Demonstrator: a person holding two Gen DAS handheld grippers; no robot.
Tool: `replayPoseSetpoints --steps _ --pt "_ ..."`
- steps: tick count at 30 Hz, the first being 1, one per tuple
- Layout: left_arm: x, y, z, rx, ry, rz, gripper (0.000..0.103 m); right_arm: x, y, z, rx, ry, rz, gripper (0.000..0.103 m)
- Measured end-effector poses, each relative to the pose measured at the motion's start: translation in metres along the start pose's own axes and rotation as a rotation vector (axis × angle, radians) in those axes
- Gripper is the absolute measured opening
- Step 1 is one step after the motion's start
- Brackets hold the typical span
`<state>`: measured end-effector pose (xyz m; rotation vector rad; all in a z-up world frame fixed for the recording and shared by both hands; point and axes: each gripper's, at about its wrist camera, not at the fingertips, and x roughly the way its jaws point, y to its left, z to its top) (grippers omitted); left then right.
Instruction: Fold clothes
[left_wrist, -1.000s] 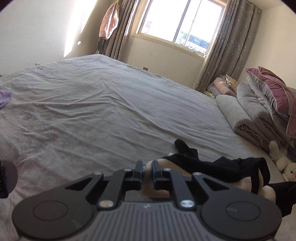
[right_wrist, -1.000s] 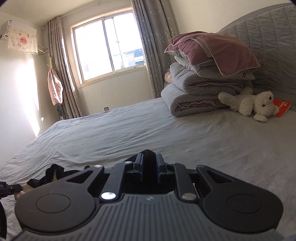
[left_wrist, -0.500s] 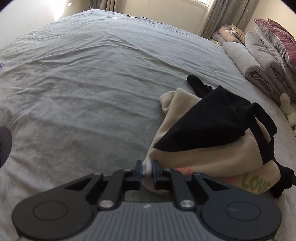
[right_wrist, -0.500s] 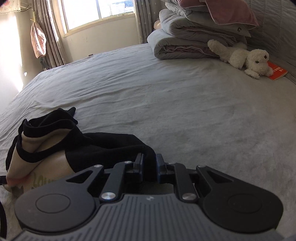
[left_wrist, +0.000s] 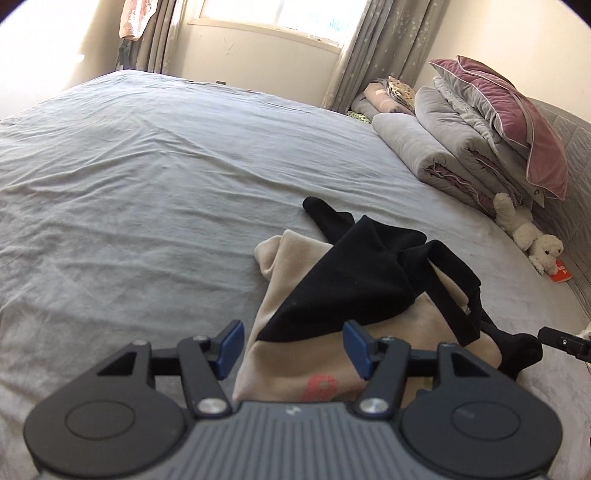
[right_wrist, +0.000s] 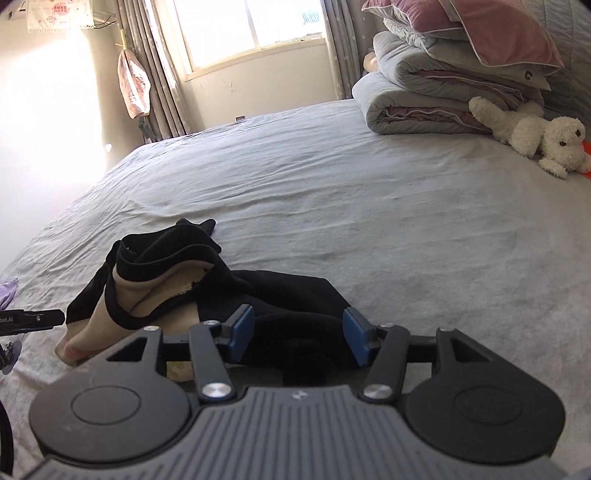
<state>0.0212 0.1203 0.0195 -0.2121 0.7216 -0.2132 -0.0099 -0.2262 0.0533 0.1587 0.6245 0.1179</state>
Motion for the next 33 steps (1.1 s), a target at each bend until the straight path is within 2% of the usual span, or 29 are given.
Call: replayPoseSetpoints --steps 3,9,11,15,17,18,19,20,21,27,33 --pt "0.015 -0.010 -0.001 0.029 0.011 0.005 0.060 0.012 0.011 0.001 -0.041 -0.002 -0.005 0.058" --pt "0.033 -0.020 -0.006 0.075 0.000 0.057 0.058 0.047 0.020 0.001 -0.028 0.023 0.040 0.058" --pt "0.034 -0.019 -0.006 0.059 -0.012 0.063 0.052 0.058 0.020 -0.002 -0.026 0.046 0.044 0.060" --pt "0.030 -0.010 -0.003 -0.019 -0.042 0.061 0.025 0.077 0.027 -0.014 -0.049 0.087 0.043 0.066" --pt "0.027 -0.008 -0.002 -0.041 -0.065 0.064 0.018 0.079 0.034 -0.021 -0.079 0.083 0.038 0.066" --pt "0.024 -0.008 -0.002 -0.047 -0.082 0.068 0.016 0.079 0.037 -0.023 -0.098 0.077 0.034 0.061" --pt "0.020 -0.009 -0.001 -0.053 -0.100 0.073 0.014 0.077 0.041 -0.025 -0.112 0.067 0.035 0.041" --pt "0.016 -0.011 0.000 -0.057 -0.120 0.076 0.013 0.075 0.044 -0.027 -0.126 0.058 0.035 0.025" --pt "0.012 -0.012 0.000 -0.060 -0.141 0.077 0.012 0.072 0.048 -0.028 -0.140 0.048 0.036 0.014" --pt "-0.028 -0.019 0.011 -0.074 -0.340 0.079 0.010 0.037 0.061 -0.017 -0.146 -0.158 -0.011 0.009" --pt "-0.064 -0.025 0.016 -0.113 -0.421 0.058 0.009 -0.009 0.069 -0.005 -0.177 -0.325 -0.031 0.005"
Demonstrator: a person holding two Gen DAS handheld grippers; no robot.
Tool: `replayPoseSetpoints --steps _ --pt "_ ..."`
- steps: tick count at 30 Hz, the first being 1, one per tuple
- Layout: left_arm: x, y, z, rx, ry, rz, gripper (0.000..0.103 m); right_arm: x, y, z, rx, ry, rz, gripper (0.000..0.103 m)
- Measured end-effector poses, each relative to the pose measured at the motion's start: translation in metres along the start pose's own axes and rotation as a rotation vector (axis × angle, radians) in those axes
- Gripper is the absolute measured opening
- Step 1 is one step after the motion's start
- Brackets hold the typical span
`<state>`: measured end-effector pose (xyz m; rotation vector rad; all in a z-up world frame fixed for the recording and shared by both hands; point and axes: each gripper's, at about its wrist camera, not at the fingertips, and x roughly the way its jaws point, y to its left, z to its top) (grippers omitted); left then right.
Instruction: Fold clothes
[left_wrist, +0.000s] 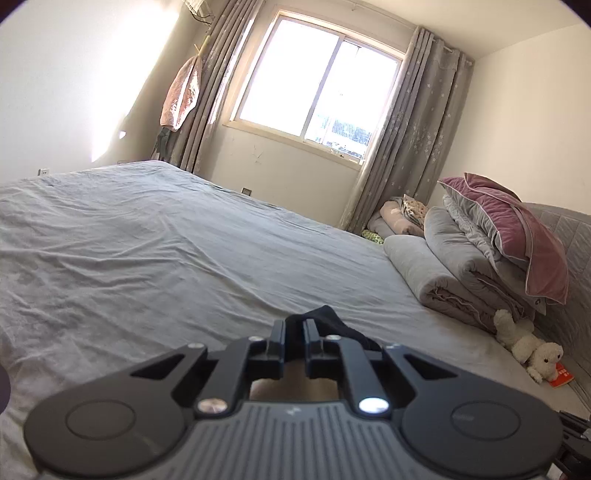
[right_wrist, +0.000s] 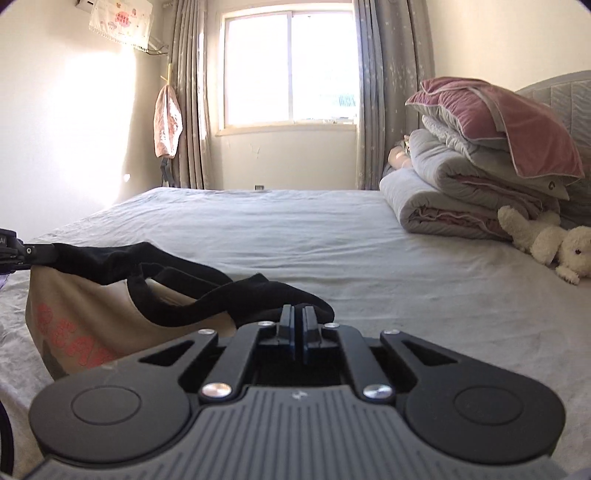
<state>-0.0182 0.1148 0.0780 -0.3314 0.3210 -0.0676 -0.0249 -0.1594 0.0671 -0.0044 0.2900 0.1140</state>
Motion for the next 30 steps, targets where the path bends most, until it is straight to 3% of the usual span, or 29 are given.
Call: replayPoseSetpoints --steps 10,21,28,30 --pt "-0.068 -0.038 0.040 0.091 -0.108 -0.014 0.007 -0.075 -0.011 0.054 -0.043 -0.181 -0.004 0.005" --pt "-0.166 -0.084 0.124 0.159 -0.353 -0.065 0.006 -0.144 -0.019 0.142 -0.136 -0.409 -0.036 0.005" --pt "-0.171 -0.097 0.137 0.198 -0.402 -0.059 0.006 -0.139 -0.023 0.159 -0.171 -0.446 -0.056 0.005" --pt "-0.160 -0.095 0.131 0.201 -0.392 -0.048 0.000 -0.127 -0.026 0.153 -0.165 -0.421 -0.058 0.005"
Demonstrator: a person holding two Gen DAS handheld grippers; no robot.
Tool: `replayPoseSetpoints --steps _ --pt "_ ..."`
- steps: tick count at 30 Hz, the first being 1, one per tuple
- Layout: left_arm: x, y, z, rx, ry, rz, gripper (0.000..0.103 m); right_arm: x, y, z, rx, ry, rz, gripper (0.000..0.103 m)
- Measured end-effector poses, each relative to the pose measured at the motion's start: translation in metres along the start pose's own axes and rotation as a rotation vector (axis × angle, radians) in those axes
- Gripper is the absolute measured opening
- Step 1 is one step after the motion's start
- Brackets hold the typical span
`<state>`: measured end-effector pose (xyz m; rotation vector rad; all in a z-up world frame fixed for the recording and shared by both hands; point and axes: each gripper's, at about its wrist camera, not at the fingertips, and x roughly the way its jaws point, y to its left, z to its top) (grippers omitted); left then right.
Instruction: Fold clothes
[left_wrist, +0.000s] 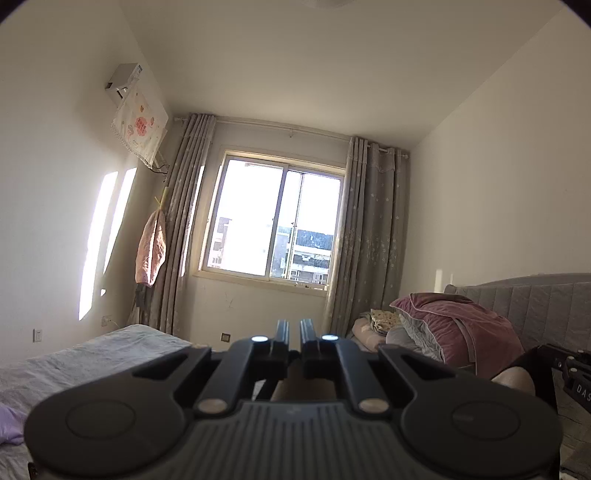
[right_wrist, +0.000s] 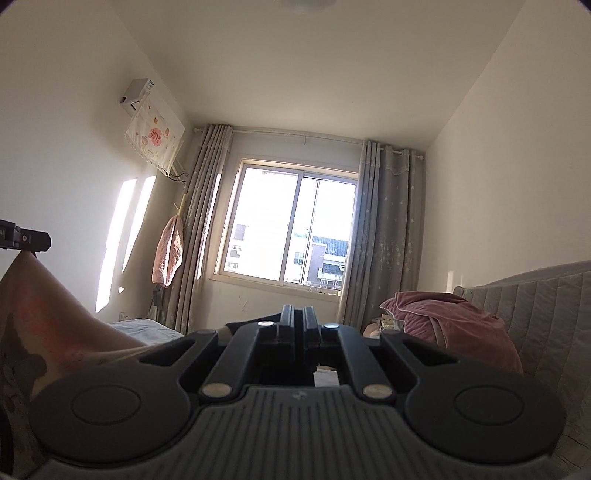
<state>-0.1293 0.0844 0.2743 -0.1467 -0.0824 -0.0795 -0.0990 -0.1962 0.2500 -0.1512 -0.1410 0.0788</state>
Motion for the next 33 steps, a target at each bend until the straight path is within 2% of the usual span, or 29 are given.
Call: replayPoseSetpoints --steps 4,5,10,14,17,23,24,25,26,29,33 --pt "0.023 0.003 -0.024 0.022 0.034 0.033 0.000 0.022 -0.001 -0.027 0.017 0.082 0.014 0.005" --pt "0.033 0.004 -0.033 0.022 0.061 0.033 0.000 0.028 0.003 -0.035 0.003 0.090 0.003 0.001" --pt "0.081 0.019 -0.088 -0.013 0.266 0.024 0.000 0.061 0.013 -0.065 -0.030 0.153 -0.016 0.000" --pt "0.105 0.033 -0.139 -0.049 0.453 0.004 0.001 0.073 0.014 -0.088 -0.010 0.237 0.019 0.000" --pt "0.113 0.043 -0.171 -0.061 0.564 -0.005 0.004 0.075 0.018 -0.109 -0.005 0.308 0.054 0.000" --pt "0.122 0.058 -0.220 -0.083 0.745 -0.040 0.020 0.084 0.021 -0.153 0.028 0.457 0.108 0.014" --pt "0.123 0.060 -0.227 -0.089 0.767 -0.044 0.025 0.086 0.021 -0.159 0.037 0.482 0.112 0.021" --pt "0.125 0.062 -0.233 -0.096 0.788 -0.048 0.029 0.086 0.021 -0.166 0.047 0.501 0.119 0.032" --pt "0.127 0.065 -0.239 -0.106 0.809 -0.056 0.031 0.085 0.021 -0.173 0.057 0.520 0.127 0.037" --pt "0.133 0.072 -0.256 -0.138 0.864 -0.085 0.034 0.089 0.021 -0.192 0.061 0.564 0.148 0.038" --pt "0.142 0.074 -0.274 -0.149 0.926 -0.111 0.033 0.099 0.017 -0.215 0.081 0.626 0.166 0.039"
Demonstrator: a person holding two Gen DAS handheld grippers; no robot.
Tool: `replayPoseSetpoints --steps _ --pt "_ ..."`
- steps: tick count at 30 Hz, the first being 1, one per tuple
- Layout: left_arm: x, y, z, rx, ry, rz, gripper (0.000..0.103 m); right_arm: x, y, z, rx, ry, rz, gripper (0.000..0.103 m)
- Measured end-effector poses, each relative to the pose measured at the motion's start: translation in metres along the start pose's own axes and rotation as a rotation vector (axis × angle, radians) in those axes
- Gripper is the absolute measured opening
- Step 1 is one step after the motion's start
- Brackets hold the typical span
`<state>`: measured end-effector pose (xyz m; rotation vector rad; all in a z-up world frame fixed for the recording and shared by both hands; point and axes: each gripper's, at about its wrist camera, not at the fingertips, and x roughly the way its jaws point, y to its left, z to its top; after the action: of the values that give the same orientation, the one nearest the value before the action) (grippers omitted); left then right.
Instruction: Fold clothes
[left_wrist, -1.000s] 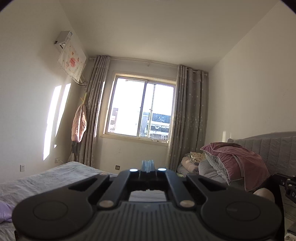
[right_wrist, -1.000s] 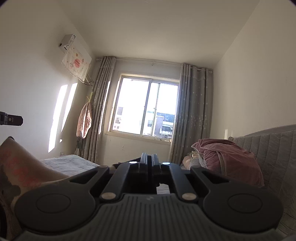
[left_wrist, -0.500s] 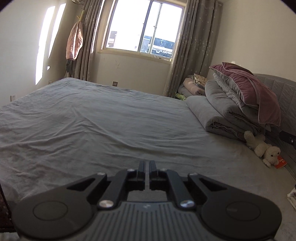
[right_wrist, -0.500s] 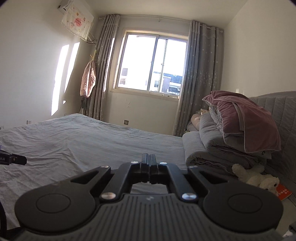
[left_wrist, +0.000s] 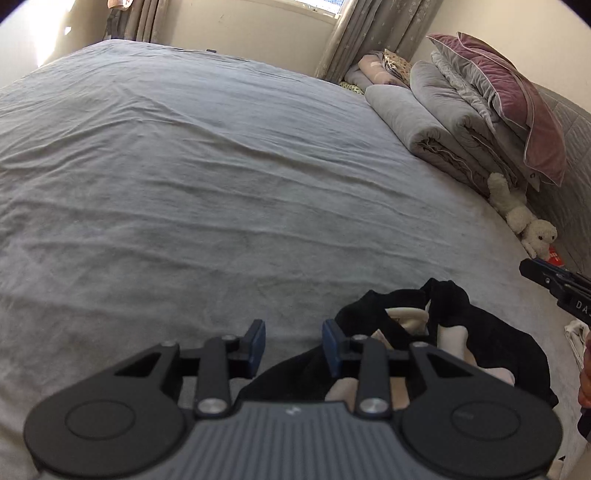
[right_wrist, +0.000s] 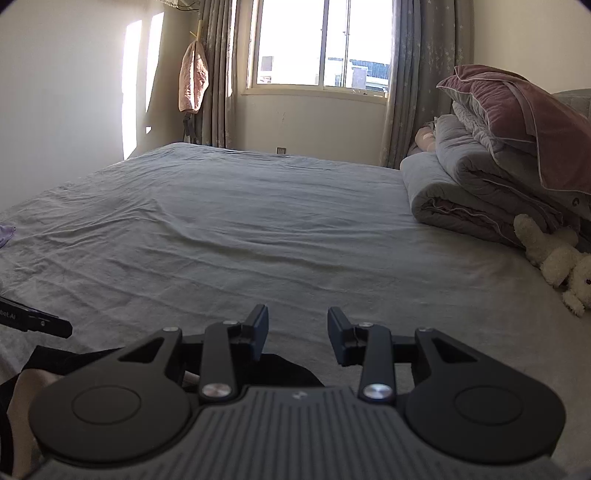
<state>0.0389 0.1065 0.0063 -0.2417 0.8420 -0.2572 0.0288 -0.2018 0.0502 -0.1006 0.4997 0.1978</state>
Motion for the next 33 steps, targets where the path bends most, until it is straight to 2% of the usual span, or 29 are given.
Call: replayPoseSetpoints --steps 11,16,26,28,29,30,31,33 --pt "0.026 0.006 -0.002 -0.003 0.089 -0.063 0.032 0.054 -0.020 -0.026 0.026 0.154 0.016 0.042" --pt "0.030 0.011 -0.003 -0.002 0.115 -0.079 0.032 0.062 -0.024 -0.032 0.033 0.186 0.028 0.054" --pt "0.027 0.013 -0.010 0.053 0.165 -0.154 0.031 0.075 -0.032 -0.049 -0.014 0.253 0.019 0.062" --pt "0.026 0.013 -0.012 0.062 0.171 -0.156 0.024 0.077 -0.032 -0.051 -0.014 0.257 0.024 0.062" --pt "0.026 0.013 -0.013 0.061 0.173 -0.158 0.022 0.076 -0.032 -0.051 -0.015 0.260 0.023 0.061" --pt "0.025 0.014 -0.013 0.059 0.175 -0.159 0.017 0.076 -0.031 -0.051 -0.017 0.262 0.027 0.054" --pt "0.025 0.015 -0.013 0.056 0.175 -0.159 0.014 0.075 -0.028 -0.049 -0.024 0.266 0.049 0.039" --pt "0.023 0.015 -0.015 0.052 0.168 -0.153 0.012 0.073 -0.021 -0.048 -0.045 0.276 0.065 0.025"
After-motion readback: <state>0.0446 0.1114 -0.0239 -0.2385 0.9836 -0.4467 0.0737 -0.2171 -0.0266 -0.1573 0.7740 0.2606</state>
